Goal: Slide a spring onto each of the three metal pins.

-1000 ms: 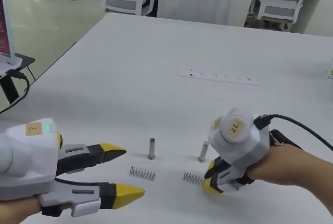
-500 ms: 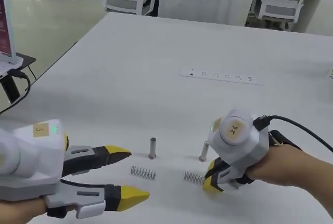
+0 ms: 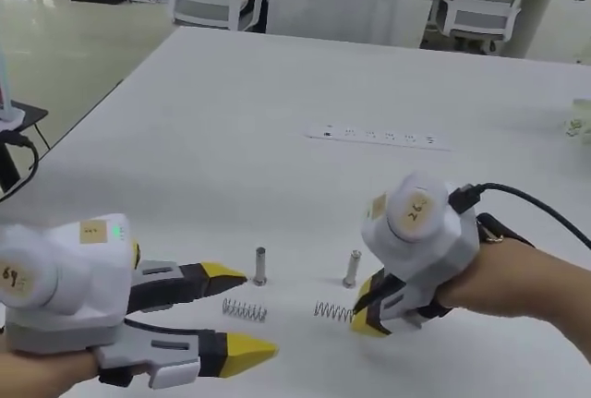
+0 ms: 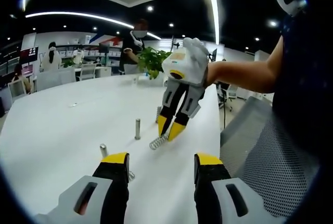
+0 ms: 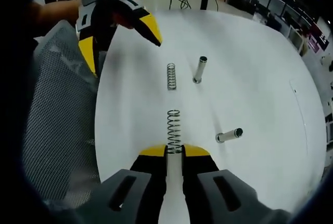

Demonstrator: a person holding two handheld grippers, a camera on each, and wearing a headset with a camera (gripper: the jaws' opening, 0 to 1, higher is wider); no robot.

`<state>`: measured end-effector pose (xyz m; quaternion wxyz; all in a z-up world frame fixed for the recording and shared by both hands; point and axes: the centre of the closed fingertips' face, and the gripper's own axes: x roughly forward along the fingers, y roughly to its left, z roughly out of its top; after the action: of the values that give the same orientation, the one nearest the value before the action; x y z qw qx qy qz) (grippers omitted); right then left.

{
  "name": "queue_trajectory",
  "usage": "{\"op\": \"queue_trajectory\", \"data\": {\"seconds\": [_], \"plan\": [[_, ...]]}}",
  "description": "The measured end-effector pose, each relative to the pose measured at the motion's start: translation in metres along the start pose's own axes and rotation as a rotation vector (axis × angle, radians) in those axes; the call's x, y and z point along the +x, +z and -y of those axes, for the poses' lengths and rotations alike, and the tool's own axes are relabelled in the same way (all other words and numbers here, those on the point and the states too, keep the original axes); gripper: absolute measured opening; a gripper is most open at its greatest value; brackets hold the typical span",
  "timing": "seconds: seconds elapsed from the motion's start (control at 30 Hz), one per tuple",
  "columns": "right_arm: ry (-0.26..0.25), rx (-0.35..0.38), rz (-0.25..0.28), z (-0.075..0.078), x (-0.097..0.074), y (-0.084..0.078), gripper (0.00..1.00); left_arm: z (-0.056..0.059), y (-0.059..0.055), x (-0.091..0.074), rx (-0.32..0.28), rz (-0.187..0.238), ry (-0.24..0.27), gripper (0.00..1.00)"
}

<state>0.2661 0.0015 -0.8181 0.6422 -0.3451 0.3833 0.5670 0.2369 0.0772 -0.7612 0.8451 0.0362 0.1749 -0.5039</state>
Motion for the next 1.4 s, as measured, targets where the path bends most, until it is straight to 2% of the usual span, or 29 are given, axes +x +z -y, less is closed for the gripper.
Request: {"op": "queue_trajectory", "data": {"seconds": [0.37,0.6,1.07,1.4], "plan": [[0.027,-0.042,0.007,-0.016,-0.021,0.014,0.08,0.009,0.005,0.021,0.046,-0.024,-0.072,0.4],[0.027,-0.073,0.017,-0.022,-0.031,0.026,0.08,0.015,0.008,0.026,0.072,-0.035,-0.105,0.36],[0.066,-0.141,0.032,-0.037,-0.038,0.037,0.08,0.027,0.015,0.031,0.128,-0.036,-0.157,0.24],[0.083,-0.17,0.025,-0.041,-0.039,0.035,0.08,0.035,0.016,0.034,0.163,-0.04,-0.188,0.13]]}}
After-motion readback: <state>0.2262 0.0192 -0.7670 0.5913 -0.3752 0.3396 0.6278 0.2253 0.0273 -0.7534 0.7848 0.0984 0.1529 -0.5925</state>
